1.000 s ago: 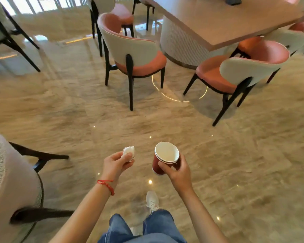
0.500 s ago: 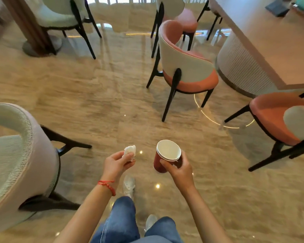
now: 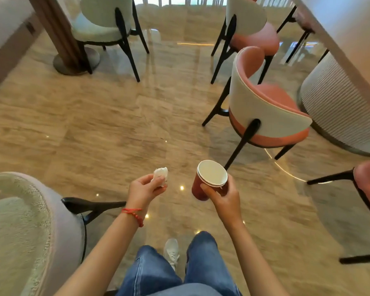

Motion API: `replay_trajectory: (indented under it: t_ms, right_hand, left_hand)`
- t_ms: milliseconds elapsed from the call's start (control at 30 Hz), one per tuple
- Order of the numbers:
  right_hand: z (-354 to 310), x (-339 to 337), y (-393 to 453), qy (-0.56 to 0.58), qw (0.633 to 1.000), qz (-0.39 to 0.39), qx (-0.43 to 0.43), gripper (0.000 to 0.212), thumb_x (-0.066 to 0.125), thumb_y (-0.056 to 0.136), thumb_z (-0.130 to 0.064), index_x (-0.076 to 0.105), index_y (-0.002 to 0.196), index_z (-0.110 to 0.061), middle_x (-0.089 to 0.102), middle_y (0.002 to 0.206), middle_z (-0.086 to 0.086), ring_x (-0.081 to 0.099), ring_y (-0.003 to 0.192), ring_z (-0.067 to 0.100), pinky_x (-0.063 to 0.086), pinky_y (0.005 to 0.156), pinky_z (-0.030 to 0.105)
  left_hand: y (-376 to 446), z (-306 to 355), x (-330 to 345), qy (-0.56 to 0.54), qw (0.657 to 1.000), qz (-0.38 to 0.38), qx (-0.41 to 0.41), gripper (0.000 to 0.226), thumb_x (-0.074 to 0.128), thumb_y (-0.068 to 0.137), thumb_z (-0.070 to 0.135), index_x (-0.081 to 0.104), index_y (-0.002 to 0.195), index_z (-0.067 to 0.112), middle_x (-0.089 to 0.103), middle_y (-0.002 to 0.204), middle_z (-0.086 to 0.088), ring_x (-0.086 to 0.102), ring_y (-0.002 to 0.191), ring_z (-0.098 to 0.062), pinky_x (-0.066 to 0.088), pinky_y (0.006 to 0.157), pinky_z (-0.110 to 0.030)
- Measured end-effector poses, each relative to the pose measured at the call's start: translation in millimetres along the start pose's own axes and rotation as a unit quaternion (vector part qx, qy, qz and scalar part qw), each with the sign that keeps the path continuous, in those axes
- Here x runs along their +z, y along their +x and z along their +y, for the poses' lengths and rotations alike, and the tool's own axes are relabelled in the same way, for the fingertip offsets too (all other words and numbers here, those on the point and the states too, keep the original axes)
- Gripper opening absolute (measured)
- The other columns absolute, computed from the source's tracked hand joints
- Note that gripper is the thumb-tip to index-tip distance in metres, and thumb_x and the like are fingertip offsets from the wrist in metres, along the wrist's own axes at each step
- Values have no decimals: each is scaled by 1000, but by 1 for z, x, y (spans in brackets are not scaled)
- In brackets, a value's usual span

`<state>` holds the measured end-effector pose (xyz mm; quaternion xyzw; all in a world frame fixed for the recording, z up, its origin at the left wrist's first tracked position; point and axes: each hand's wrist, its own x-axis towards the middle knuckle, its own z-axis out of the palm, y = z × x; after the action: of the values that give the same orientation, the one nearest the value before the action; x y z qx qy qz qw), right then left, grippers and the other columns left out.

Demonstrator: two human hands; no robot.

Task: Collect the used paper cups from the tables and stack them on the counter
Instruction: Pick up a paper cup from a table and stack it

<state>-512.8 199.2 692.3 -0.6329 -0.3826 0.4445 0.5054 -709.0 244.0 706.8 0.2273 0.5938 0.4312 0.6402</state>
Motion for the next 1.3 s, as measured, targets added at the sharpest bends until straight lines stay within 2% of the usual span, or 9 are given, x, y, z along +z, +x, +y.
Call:
replay_trajectory:
  t_ms: [100,167,300,467,667,833,1033,1200,1300]
  right_hand:
    - [-6,13,44,-13,1000,-15,4,58,80,70,-12,53,121,-17,64,110,-9,62,101,2,50,83,17]
    - [-11,20,77,-20,999,-27,2,57,80,70,-14,53,119,-21,64,110,-11,61,100,-1,49,81,13]
    - [-20,33,154,-32,998,-55,-3,52,80,71,-16,51,111,-34,63,108,-13,60,99,-5,48,78,11]
    - [-43,47,254,-53,994,-92,-16,50,80,71,-20,50,108,-38,61,108,-17,59,101,-5,49,78,13]
    - [-74,74,350,-82,985,-150,-26,55,79,72,-18,51,119,-19,62,110,-10,59,103,5,48,79,16]
    - [-83,111,401,-82,979,-184,-17,55,79,72,-21,51,120,-22,62,109,-14,59,98,-8,48,74,8]
    - [-97,185,462,-73,971,-225,-10,52,80,71,-14,54,116,-24,64,109,-11,61,94,-7,47,74,8]
    - [-117,259,496,-90,958,-272,-26,50,81,71,-13,55,108,-34,64,103,-16,60,92,-11,45,72,5]
    - [-127,310,510,-94,943,-317,-26,50,80,71,-11,55,112,-28,63,107,-13,61,92,-10,46,72,6]
  left_hand:
    - [37,21,7,-6,1000,21,0,13,64,81,3,65,92,-3,64,77,-12,64,63,-11,55,60,-16]
    - [63,34,14,-11,1000,29,0,7,63,81,2,65,88,-1,63,77,-12,64,61,-10,55,60,-15]
    - [119,59,37,-23,998,52,5,7,63,81,1,64,87,-1,62,79,-13,60,72,-18,55,61,-17]
    - [185,103,69,-44,996,77,14,3,63,81,1,64,84,0,62,79,-13,60,72,-19,56,61,-17]
    - [240,149,82,-87,989,121,26,5,64,80,1,66,84,-1,63,75,-11,61,67,-15,55,60,-17]
    - [275,173,77,-120,981,150,17,4,64,80,0,66,83,2,63,78,-13,61,71,-18,55,57,-17]
    - [338,216,47,-148,971,182,35,9,67,79,3,66,88,1,66,79,-12,65,64,-13,54,58,-17]
    - [375,254,9,-195,954,224,45,13,67,79,3,65,92,0,66,82,-14,66,64,-12,55,59,-17]
    - [390,274,-22,-224,939,254,53,15,67,79,2,64,93,-2,66,80,-13,66,59,-9,56,59,-17]
